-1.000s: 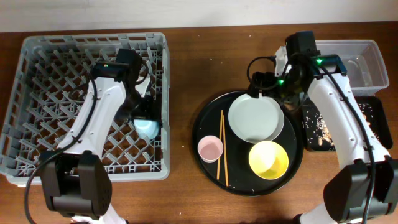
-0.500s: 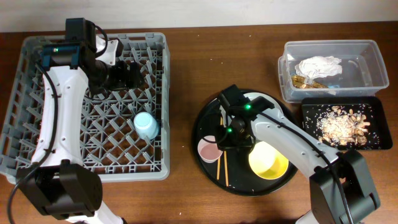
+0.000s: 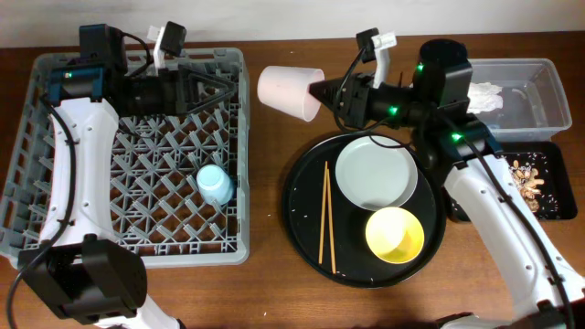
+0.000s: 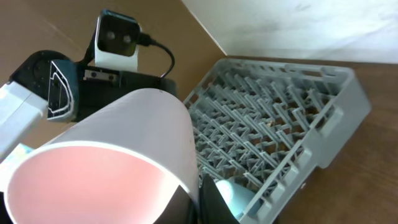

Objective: Sort waste into correct bins and load items into the dishwasher rack
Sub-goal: 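Pick the pink cup with the right gripper, hand to left, place in rack, then grasp the yellow bowl with the left gripper and stand it in the rack's back row, then grasp the white plate with the left gripper and stand it upright in the rack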

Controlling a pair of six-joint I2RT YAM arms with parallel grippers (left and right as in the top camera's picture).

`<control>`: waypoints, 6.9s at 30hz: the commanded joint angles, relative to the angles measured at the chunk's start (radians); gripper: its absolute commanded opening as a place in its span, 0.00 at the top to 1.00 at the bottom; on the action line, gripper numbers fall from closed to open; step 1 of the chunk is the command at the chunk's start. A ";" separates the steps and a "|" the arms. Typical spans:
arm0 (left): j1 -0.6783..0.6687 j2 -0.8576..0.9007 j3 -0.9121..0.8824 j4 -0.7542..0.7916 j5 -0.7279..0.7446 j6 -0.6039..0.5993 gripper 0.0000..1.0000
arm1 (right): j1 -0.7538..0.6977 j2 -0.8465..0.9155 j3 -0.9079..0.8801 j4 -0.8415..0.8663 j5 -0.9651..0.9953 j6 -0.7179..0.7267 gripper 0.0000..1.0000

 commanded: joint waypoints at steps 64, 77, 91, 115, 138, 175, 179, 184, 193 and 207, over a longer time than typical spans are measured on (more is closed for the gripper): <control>-0.120 -0.006 0.030 -0.224 -1.339 -0.090 0.37 | -0.150 0.048 0.002 -0.639 0.476 -0.182 0.01; -0.385 -0.249 -0.472 -0.312 -1.570 -0.480 0.41 | -0.151 0.048 0.002 -0.685 0.502 -0.185 0.02; -0.385 -0.249 -0.681 0.012 -1.570 -0.483 0.01 | -0.151 0.048 0.002 -0.708 0.524 -0.185 0.02; -0.770 0.348 -0.166 0.631 -1.291 -0.378 0.09 | -0.426 -0.084 0.086 -1.029 0.774 -0.121 0.17; -1.061 0.356 -0.115 0.245 -1.413 -0.219 0.99 | -0.426 -0.084 0.086 -1.066 0.793 -0.151 0.18; -0.475 0.656 0.510 0.026 -2.531 -0.241 0.66 | -0.426 -0.082 0.086 -0.986 0.843 -0.151 0.14; -0.485 0.656 0.510 0.012 -2.525 -0.241 0.35 | -0.426 -0.082 0.086 -0.985 0.845 -0.151 0.13; -0.491 0.656 0.668 -0.077 -2.371 -0.240 0.13 | -0.426 -0.082 0.086 -0.978 0.845 -0.150 0.13; -0.546 0.675 1.012 -0.325 -1.251 -0.123 0.05 | -0.426 -0.082 0.086 -0.968 0.845 -0.150 0.12; -0.771 0.937 0.836 -0.269 -1.262 -0.143 0.23 | -0.426 -0.082 0.086 -0.977 0.845 -0.151 0.12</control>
